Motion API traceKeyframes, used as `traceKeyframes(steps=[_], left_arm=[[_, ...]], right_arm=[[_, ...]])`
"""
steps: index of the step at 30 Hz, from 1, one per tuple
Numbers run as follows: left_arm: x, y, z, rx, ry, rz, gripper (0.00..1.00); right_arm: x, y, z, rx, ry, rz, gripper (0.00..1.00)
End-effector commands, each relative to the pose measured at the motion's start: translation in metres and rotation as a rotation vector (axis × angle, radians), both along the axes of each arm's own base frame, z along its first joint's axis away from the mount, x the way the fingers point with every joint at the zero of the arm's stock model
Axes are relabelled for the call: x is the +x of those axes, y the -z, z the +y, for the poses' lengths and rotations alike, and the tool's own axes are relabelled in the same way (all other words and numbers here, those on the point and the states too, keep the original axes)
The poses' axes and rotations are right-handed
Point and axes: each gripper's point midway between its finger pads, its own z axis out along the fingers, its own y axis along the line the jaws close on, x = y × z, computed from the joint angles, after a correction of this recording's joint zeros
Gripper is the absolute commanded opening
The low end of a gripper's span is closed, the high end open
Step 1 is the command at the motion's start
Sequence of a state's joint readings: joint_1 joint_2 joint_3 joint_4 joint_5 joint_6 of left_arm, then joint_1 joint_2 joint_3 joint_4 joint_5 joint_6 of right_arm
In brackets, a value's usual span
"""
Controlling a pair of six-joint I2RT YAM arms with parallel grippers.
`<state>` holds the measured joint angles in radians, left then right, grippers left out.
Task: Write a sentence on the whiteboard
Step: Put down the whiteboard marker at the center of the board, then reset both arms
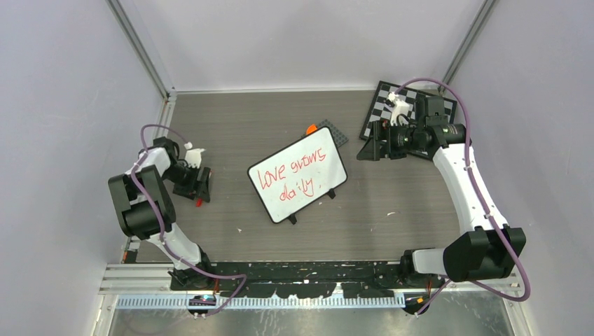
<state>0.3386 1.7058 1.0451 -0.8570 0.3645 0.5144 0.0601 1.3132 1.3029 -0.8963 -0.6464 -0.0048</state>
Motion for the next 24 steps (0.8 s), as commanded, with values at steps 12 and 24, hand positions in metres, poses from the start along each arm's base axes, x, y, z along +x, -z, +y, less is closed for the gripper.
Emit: traceKeyframes(steps=[12,24], left_arm=[[0.086,-0.159,0.014,0.016,-0.018,-0.329,1.0],[0.103,-0.201,0.014,0.004,-0.123,-0.471,1.0]], right_arm=[[0.026,-0.044,-0.069,-0.07,0.151,-0.147,0.89],[0.042,-0.03,-0.189,-0.032,0.395,-0.107,0.89]])
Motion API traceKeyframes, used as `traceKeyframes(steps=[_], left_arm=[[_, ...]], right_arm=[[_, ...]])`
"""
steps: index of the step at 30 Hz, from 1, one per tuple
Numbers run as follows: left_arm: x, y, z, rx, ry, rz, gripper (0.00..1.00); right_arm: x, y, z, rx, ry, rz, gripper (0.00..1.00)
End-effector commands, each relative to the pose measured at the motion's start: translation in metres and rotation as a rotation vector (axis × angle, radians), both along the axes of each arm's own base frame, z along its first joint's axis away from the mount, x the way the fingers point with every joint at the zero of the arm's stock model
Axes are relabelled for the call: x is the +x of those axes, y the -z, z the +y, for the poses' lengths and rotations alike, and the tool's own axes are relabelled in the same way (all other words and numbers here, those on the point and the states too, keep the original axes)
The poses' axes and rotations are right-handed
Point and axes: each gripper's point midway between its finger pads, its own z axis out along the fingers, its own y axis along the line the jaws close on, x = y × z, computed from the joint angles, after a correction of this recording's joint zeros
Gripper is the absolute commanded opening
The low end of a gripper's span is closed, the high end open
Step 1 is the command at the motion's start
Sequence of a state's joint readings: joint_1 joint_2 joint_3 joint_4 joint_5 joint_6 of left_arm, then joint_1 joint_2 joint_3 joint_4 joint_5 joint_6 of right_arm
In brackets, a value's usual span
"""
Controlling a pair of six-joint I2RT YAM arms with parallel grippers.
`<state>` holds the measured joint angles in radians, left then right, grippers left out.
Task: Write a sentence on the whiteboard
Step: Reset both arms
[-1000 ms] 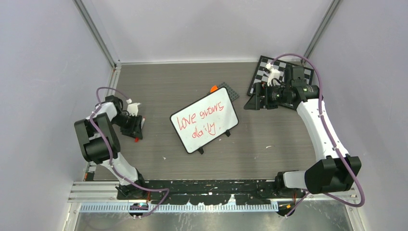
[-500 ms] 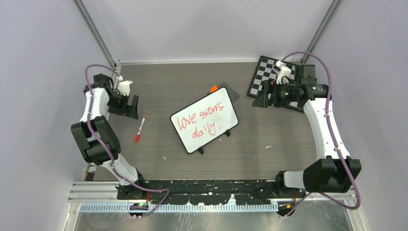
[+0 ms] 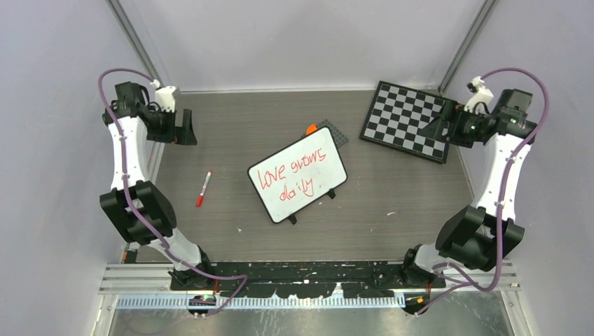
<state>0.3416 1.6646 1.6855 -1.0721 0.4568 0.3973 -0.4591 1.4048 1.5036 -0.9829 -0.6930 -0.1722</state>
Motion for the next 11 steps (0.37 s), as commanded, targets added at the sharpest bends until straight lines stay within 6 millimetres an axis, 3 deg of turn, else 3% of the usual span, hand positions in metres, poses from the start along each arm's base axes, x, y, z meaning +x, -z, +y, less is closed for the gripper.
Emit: traceKeyframes(steps=[1,6,11], left_arm=[[-0.01,-0.007,-0.007,-0.033,-0.043,-0.038,1.0],[-0.015,0.003,-0.009,-0.041,-0.067,-0.045,1.0],[-0.015,0.001,-0.009,-0.039,-0.069,-0.056,1.0]], right_arm=[[-0.001,0.009,-0.024,0.051,0.011,0.015,0.89],[-0.006,0.031,-0.031,0.054,0.025,0.057,0.88],[-0.005,0.033,-0.032,0.058,0.028,0.06,0.88]])
